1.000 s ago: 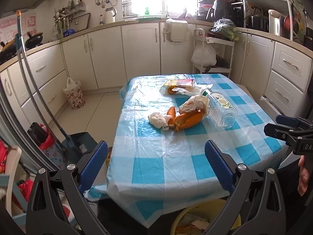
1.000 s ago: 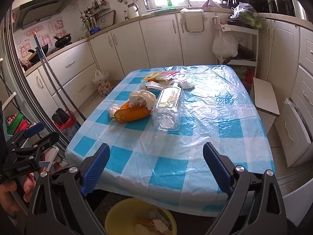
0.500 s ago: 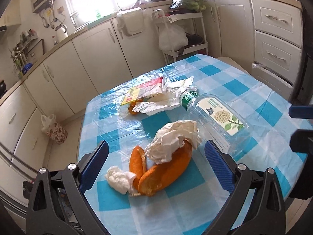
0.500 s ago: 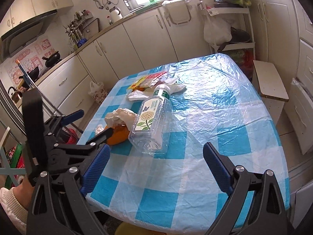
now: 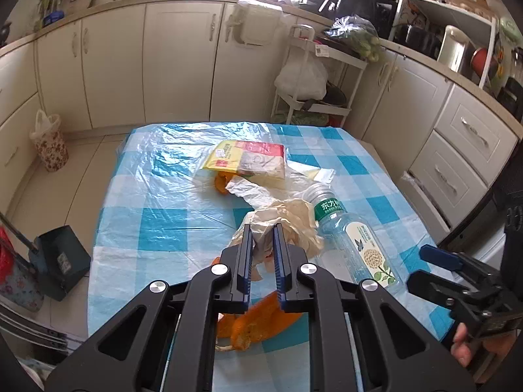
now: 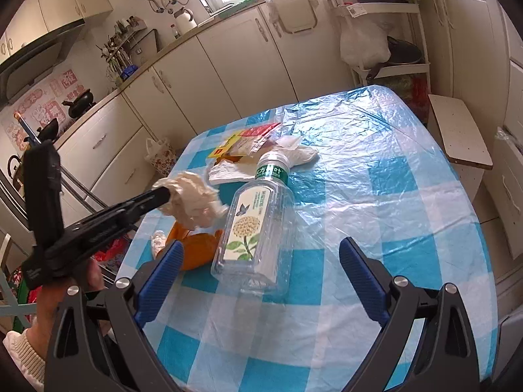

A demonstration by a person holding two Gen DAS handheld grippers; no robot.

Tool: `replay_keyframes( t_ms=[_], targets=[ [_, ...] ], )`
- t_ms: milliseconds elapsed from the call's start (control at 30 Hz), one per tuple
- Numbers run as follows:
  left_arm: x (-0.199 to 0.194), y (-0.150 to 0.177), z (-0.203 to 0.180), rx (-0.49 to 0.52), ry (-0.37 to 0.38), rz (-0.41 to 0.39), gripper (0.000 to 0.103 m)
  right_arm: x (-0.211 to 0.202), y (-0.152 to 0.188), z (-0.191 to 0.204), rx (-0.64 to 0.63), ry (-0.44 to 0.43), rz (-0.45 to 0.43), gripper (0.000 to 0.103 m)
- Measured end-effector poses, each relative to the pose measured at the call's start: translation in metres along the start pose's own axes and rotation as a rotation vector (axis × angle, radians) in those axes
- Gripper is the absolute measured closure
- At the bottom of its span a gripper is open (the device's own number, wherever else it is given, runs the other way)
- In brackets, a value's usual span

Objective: Collect trash
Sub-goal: 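Grasp the white tissue with the left tool while the right tool grasps the water bottle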

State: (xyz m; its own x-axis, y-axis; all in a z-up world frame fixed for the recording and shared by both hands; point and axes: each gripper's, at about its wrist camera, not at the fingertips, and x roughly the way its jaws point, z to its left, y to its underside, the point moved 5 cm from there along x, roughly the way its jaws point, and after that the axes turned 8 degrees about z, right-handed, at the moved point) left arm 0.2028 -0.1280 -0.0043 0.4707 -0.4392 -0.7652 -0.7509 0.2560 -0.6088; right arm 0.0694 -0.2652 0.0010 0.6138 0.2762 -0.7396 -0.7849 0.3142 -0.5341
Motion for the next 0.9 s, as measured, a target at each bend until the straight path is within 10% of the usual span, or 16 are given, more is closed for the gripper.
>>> replay_keyframes(
  t_ms=[367, 533, 900],
  targets=[
    [-0.065, 0.013, 0.043, -0.183, 0.061, -0.106, 0.092, 0.051, -0.009, 0.027, -0.113, 0.126, 0.077, 0.011],
    [-0.088, 0.01, 0.047, -0.253, 0.151, -0.145, 0.092, 0.066, -0.003, 0.016, -0.088, 0.145, 0.13, 0.038],
    [-0.129, 0.042, 0.041, -0.307, 0.145, -0.183, 0.092, 0.035, 0.014, -0.025, 0.16, -0.1, 0.138, 0.049]
  ],
)
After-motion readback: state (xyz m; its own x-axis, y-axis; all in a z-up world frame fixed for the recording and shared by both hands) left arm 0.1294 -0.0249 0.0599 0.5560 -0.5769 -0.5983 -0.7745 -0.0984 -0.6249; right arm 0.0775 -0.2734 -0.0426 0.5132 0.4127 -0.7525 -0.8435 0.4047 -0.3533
